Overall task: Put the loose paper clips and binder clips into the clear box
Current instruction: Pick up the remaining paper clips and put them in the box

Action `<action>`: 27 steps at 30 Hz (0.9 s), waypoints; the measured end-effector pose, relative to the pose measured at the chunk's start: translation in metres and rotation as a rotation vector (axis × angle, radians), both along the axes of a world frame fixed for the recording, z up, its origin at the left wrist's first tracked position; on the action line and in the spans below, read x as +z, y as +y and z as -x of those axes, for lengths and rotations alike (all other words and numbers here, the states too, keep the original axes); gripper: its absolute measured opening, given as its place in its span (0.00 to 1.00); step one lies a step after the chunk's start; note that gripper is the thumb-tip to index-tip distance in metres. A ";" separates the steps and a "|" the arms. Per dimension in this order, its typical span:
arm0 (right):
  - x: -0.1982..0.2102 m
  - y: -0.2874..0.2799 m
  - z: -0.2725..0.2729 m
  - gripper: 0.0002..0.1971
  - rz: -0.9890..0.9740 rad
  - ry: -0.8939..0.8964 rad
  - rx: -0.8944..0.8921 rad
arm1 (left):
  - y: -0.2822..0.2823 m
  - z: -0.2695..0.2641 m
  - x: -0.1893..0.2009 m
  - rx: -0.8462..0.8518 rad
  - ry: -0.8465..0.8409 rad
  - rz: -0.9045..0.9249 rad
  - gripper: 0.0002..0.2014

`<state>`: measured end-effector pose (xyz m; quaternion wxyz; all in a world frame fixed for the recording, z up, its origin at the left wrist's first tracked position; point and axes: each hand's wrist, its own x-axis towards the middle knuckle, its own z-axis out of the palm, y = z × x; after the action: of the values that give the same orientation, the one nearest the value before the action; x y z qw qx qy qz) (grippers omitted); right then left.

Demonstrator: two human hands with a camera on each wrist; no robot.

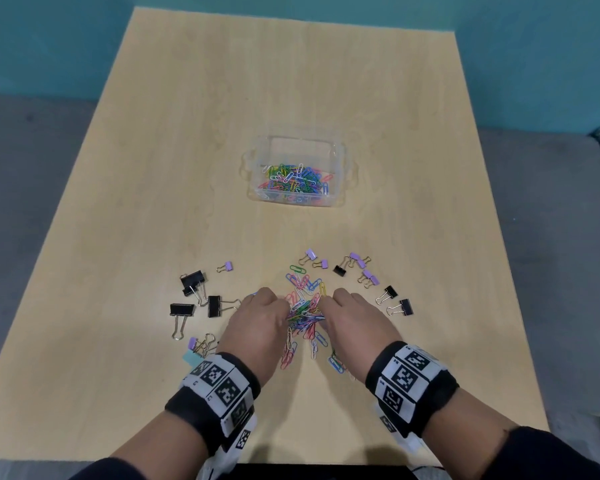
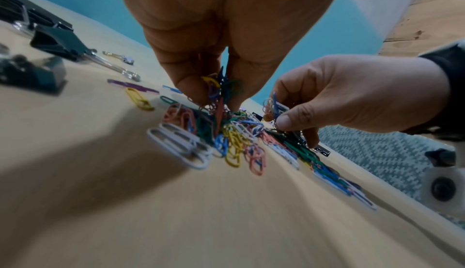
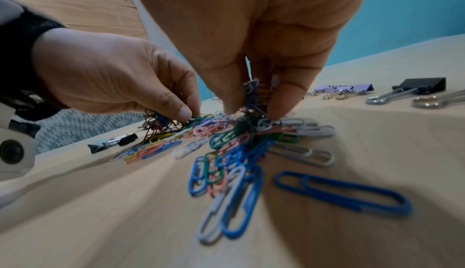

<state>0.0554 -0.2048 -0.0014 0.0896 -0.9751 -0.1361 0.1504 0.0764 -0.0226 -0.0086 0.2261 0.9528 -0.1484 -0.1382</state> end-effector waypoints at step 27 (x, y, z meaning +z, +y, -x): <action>0.052 -0.028 -0.061 0.10 -0.106 0.388 0.116 | 0.006 -0.060 0.050 0.081 0.311 0.239 0.06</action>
<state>0.1162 -0.2325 0.0505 0.1566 -0.9122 -0.1802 0.3329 0.1362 -0.0163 0.0411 0.3631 0.8915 -0.0886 -0.2559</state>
